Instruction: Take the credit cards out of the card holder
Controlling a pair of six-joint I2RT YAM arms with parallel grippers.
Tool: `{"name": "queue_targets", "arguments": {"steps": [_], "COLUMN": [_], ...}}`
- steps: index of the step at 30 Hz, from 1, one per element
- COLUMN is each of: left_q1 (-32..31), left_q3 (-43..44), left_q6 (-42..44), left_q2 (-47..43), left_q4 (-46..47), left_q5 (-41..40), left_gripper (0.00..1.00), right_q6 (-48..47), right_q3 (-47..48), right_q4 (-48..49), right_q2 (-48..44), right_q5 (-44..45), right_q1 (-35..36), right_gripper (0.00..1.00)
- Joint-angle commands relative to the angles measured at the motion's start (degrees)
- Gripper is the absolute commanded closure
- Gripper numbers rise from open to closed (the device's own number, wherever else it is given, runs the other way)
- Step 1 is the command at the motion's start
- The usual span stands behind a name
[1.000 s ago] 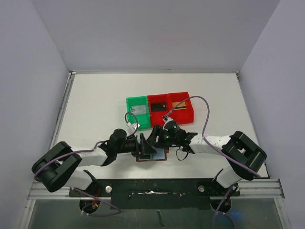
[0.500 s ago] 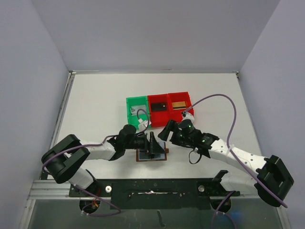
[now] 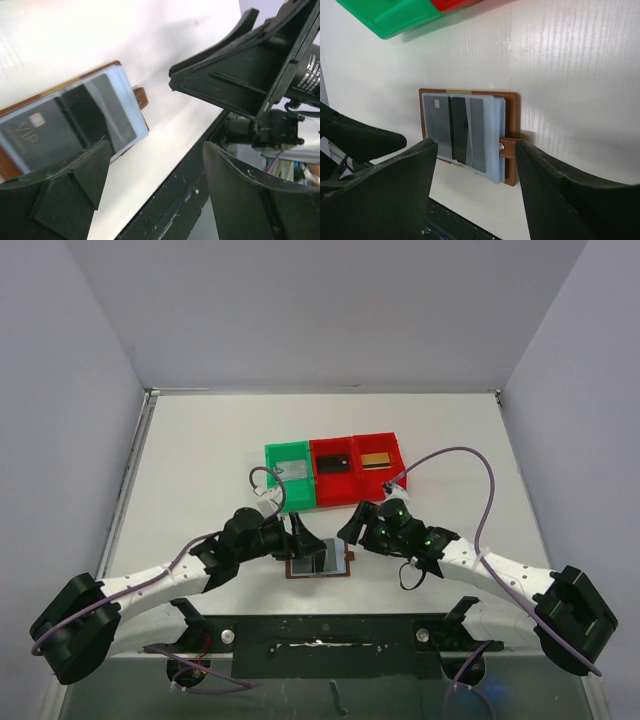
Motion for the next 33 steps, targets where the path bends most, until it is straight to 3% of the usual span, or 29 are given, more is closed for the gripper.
{"name": "queue_targets", "arguments": {"steps": [1, 9, 16, 33], "left_q1": [0.8, 1.2, 1.2, 1.2], "left_q3": [-1.8, -0.1, 7.6, 8.6], "left_q6": [-1.0, -8.3, -6.6, -6.2], "left_q2": [-6.0, -10.0, -9.3, -2.5], "left_q4": [-3.9, -11.8, -25.0, -23.0], "left_q5": [-8.6, -19.8, -28.8, -21.3], "left_gripper": [0.27, 0.23, 0.21, 0.2], "right_q6": [-0.7, -2.4, -2.6, 1.2], "right_q3": [0.2, 3.9, 5.0, 1.1], "right_q4": [7.7, 6.8, 6.9, 17.8], "right_q2": [2.0, 6.9, 8.5, 11.8], "right_q5": [-3.2, -3.9, -3.4, -8.6], "right_q1": [0.6, 2.2, 3.4, 4.8], "right_gripper": [0.38, 0.36, 0.34, 0.33]}}
